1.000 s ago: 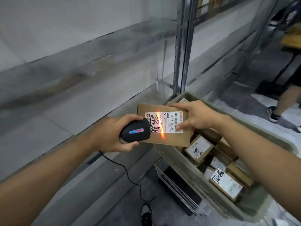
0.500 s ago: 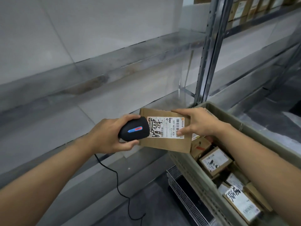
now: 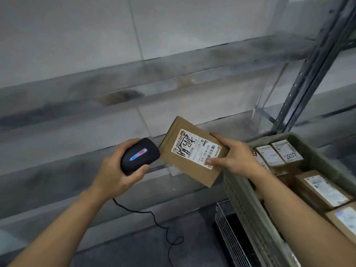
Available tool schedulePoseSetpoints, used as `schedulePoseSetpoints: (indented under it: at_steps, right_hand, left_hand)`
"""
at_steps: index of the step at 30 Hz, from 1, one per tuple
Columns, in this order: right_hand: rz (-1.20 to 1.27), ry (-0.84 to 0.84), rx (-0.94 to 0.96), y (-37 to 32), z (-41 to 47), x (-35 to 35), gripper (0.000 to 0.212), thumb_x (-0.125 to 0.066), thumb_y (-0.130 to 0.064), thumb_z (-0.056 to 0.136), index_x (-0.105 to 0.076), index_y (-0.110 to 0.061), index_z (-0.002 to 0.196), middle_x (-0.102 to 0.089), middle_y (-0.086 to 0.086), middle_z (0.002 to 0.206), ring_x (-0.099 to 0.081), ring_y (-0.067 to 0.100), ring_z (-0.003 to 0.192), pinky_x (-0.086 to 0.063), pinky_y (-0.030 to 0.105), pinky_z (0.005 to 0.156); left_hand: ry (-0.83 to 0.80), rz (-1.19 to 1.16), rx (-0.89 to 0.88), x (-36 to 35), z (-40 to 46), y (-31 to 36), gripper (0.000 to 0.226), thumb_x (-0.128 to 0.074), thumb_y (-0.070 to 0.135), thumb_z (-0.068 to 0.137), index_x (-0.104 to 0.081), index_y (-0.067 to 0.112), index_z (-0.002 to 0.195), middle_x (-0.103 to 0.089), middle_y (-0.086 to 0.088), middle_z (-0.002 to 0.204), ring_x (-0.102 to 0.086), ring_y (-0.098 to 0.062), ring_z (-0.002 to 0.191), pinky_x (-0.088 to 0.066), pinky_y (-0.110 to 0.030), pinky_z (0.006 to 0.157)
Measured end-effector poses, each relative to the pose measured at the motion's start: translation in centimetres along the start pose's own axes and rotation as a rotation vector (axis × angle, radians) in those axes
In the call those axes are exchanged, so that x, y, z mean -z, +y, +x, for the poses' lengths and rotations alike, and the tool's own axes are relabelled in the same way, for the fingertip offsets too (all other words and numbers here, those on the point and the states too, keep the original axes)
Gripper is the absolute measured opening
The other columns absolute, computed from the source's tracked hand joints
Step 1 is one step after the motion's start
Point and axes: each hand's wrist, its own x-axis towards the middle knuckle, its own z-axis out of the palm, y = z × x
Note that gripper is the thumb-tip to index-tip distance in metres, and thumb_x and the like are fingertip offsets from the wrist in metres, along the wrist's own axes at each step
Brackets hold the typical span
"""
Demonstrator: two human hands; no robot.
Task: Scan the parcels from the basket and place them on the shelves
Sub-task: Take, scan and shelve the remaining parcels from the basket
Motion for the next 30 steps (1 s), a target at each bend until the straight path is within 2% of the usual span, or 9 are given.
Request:
schedulePoseSetpoints:
  at_steps: [2,4,7,10,13,16,21,27,30]
  right_hand:
    - [0.043,-0.011,0.003,-0.9,0.2,-1.6,0.095,-0.096,-0.033,0.065,-0.049,-0.042,0.147,-0.070,-0.023,0.109,-0.060,-0.018,0.099,-0.047,0.004,0.085]
    - [0.079,-0.021,0.011,-2.0,0.2,-3.3,0.094,-0.096,-0.034,0.064,-0.050,-0.043,0.146,-0.072,-0.023,0.111,-0.063,-0.012,0.102,-0.053,0.018,0.093]
    - [0.137,-0.031,0.052,-4.0,0.2,-6.3,0.090,-0.096,-0.032,0.066,-0.051,-0.044,0.143,-0.070,-0.029,0.109,-0.063,-0.014,0.102,-0.053,0.012,0.088]
    - [0.152,-0.056,0.112,-6.4,0.1,-9.6,0.084,-0.095,-0.036,0.066,-0.050,-0.058,0.133,-0.069,-0.035,0.109,-0.063,-0.011,0.105,-0.053,0.015,0.090]
    - [0.173,-0.102,0.155,-9.3,-0.1,-13.1,0.087,-0.094,-0.037,0.066,-0.052,-0.047,0.142,-0.070,-0.031,0.112,-0.064,-0.008,0.108,-0.053,0.014,0.088]
    - [0.214,-0.134,0.184,-12.1,-0.4,-16.4,0.092,-0.094,-0.032,0.067,-0.050,-0.036,0.148,-0.070,-0.033,0.109,-0.064,-0.010,0.105,-0.051,0.008,0.081]
    - [0.314,-0.215,0.189,-16.4,-1.0,-21.8,0.091,-0.093,-0.030,0.066,-0.047,-0.043,0.144,-0.071,-0.025,0.112,-0.064,-0.009,0.106,-0.055,0.012,0.076]
    - [0.361,-0.317,0.247,-21.1,-2.0,-27.4,0.097,-0.092,-0.040,0.064,-0.047,-0.035,0.150,-0.070,-0.022,0.119,-0.064,-0.003,0.110,-0.060,0.026,0.087]
    - [0.368,-0.356,0.290,-23.7,-2.7,-30.0,0.086,-0.091,-0.038,0.067,-0.051,-0.042,0.143,-0.070,-0.025,0.116,-0.066,-0.002,0.110,-0.060,0.024,0.085]
  left_hand:
    - [0.079,-0.012,0.048,1.4,-1.5,-0.6,0.060,-0.072,0.055,0.073,-0.046,0.063,0.127,-0.059,0.041,0.123,-0.063,0.011,0.105,-0.048,-0.006,0.086]
    - [0.143,-0.029,0.095,2.8,-3.1,-1.3,0.059,-0.072,0.056,0.073,-0.049,0.061,0.127,-0.062,0.035,0.122,-0.068,0.003,0.097,-0.057,-0.017,0.076]
    - [0.236,-0.054,0.161,4.8,-5.7,-2.5,0.061,-0.073,0.057,0.073,-0.051,0.055,0.129,-0.065,0.029,0.120,-0.071,-0.005,0.090,-0.061,-0.028,0.063]
    - [0.333,-0.072,0.212,7.0,-8.4,-3.2,0.064,-0.073,0.057,0.071,-0.053,0.046,0.131,-0.065,0.032,0.119,-0.069,0.001,0.098,-0.058,-0.020,0.073]
    - [0.421,-0.100,0.271,9.5,-11.0,-3.5,0.065,-0.074,0.055,0.070,-0.053,0.042,0.130,-0.065,0.035,0.119,-0.067,0.004,0.103,-0.051,-0.009,0.081]
    - [0.501,-0.122,0.319,12.3,-13.6,-4.3,0.066,-0.074,0.052,0.072,-0.054,0.036,0.132,-0.065,0.033,0.120,-0.067,0.002,0.106,-0.051,-0.009,0.082]
    - [0.614,-0.083,0.397,16.7,-18.1,-5.4,0.068,-0.074,0.055,0.070,-0.056,0.034,0.132,-0.067,0.030,0.117,-0.068,0.000,0.104,-0.050,-0.009,0.082]
    - [0.729,-0.031,0.431,20.9,-23.2,-6.0,0.074,-0.073,0.055,0.069,-0.059,0.023,0.133,-0.066,0.036,0.112,-0.067,0.007,0.100,-0.047,-0.005,0.079]
    - [0.786,-0.029,0.455,22.9,-25.6,-6.2,0.074,-0.074,0.056,0.068,-0.058,0.027,0.134,-0.067,0.033,0.115,-0.067,0.005,0.102,-0.049,-0.007,0.081]
